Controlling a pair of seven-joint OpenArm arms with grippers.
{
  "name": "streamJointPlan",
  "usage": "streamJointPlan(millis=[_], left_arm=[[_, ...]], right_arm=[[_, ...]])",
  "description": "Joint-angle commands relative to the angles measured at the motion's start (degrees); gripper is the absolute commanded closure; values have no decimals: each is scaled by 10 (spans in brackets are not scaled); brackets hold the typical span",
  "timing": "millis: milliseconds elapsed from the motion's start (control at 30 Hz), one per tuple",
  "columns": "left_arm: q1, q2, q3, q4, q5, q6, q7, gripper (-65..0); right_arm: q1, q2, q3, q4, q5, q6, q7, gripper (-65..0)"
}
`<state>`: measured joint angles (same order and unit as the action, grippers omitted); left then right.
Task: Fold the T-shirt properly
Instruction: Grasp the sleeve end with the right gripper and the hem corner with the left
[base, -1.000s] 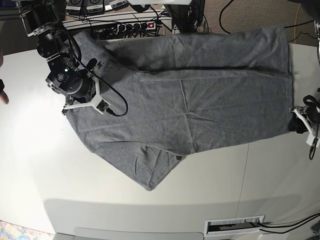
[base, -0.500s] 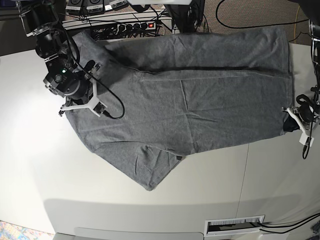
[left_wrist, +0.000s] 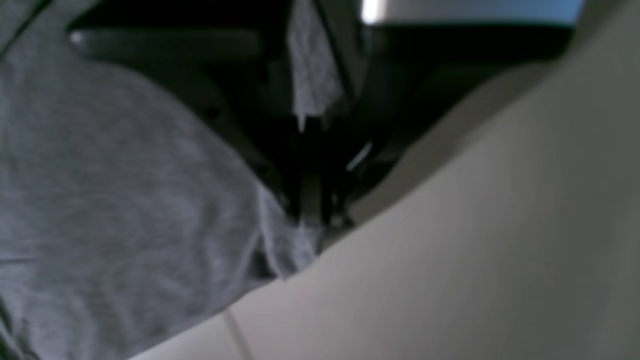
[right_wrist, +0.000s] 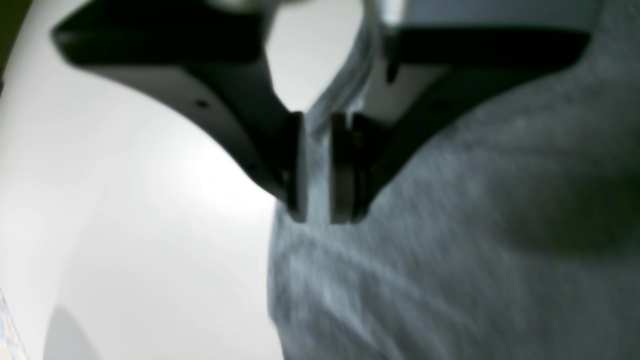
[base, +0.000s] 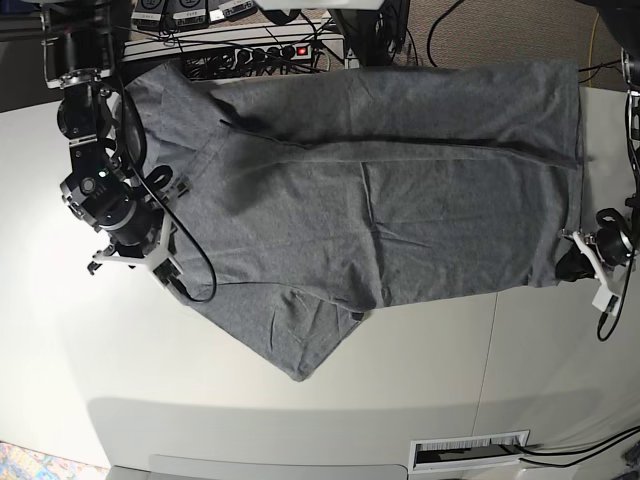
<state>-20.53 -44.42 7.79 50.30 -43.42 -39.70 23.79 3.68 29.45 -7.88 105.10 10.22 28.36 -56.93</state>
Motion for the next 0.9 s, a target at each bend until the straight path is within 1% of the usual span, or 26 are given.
streamJointPlan(millis=[0, 133, 233, 300, 433, 600, 667, 767, 867], left_arm=[[-14, -15, -6, 16, -18, -3, 10, 0], [-14, -15, -6, 50, -48, -3, 99, 0], [-14, -15, -6, 66, -70, -3, 139, 0], [-13, -15, -6, 77, -77, -3, 170, 0], [-12, -15, -6, 98, -78, -3, 226, 0], [-12, -23, -6, 111, -81, -3, 233, 0], [-12, -28, -6, 114, -87, -3, 234, 0], [-12, -33, -6, 114, -101, -3, 240, 0], [-12, -37, -6, 114, -108, -3, 247, 0]], right_arm=[[20, -1, 5, 6, -2, -3, 20, -115], [59, -35, 5, -45, -2, -3, 49, -119], [102, -49, 5, -103, -3, -3, 67, -164], [132, -52, 5, -142, -2, -3, 80, -186], [194, -52, 5, -221, -3, -3, 110, -190], [255, -52, 4, -326, -2, -2, 136, -190], [269, -52, 4, -368, -2, 0, 155, -190], [282, -52, 3, -424, -2, 24, 193, -190], [287, -54, 3, -464, -4, 34, 221, -190]])
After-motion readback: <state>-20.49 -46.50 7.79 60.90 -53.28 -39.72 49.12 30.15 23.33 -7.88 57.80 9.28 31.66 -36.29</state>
